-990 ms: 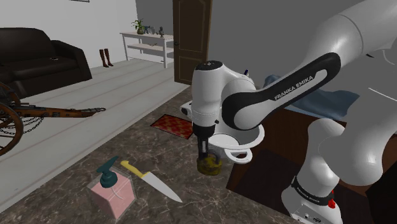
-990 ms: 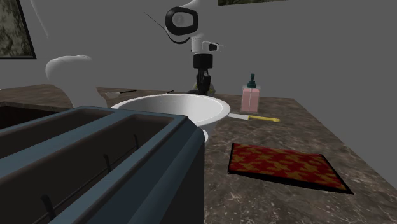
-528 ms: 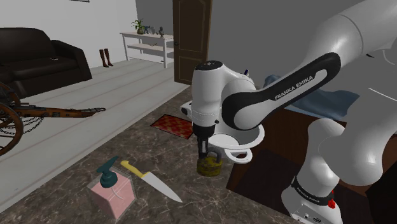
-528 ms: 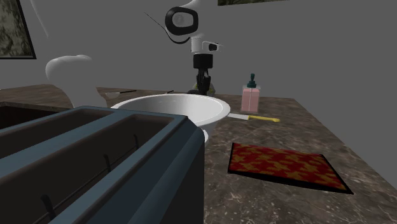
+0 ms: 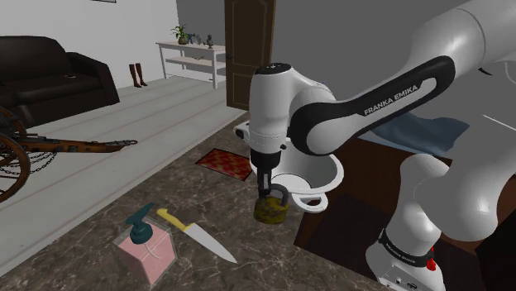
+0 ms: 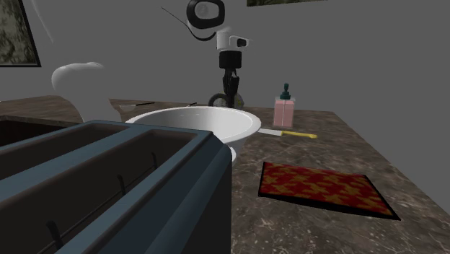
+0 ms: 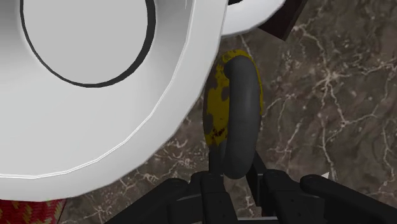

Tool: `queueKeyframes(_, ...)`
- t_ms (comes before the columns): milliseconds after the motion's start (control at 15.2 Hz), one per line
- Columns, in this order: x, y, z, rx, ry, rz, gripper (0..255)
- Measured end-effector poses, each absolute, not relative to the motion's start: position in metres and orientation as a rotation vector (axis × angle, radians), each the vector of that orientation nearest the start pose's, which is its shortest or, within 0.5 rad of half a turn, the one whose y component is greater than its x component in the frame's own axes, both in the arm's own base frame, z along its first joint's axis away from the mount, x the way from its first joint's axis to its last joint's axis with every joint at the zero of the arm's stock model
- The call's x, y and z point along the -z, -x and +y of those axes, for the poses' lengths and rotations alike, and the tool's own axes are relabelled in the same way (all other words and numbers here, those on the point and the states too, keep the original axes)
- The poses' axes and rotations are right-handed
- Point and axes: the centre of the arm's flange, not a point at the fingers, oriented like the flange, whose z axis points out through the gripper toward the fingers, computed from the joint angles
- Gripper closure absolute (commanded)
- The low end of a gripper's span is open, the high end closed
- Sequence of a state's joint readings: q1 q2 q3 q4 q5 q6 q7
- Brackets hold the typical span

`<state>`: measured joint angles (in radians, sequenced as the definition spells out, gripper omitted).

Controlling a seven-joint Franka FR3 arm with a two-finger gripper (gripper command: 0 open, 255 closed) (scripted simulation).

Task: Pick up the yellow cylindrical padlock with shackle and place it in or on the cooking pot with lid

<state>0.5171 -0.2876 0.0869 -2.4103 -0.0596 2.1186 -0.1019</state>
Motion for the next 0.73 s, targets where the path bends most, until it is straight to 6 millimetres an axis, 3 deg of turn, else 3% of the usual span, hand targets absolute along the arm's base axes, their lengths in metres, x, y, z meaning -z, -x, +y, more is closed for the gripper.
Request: queueKeyframes(726, -0.479, -0.369, 0.251, 0.021, 3.002, -1.153, 255)
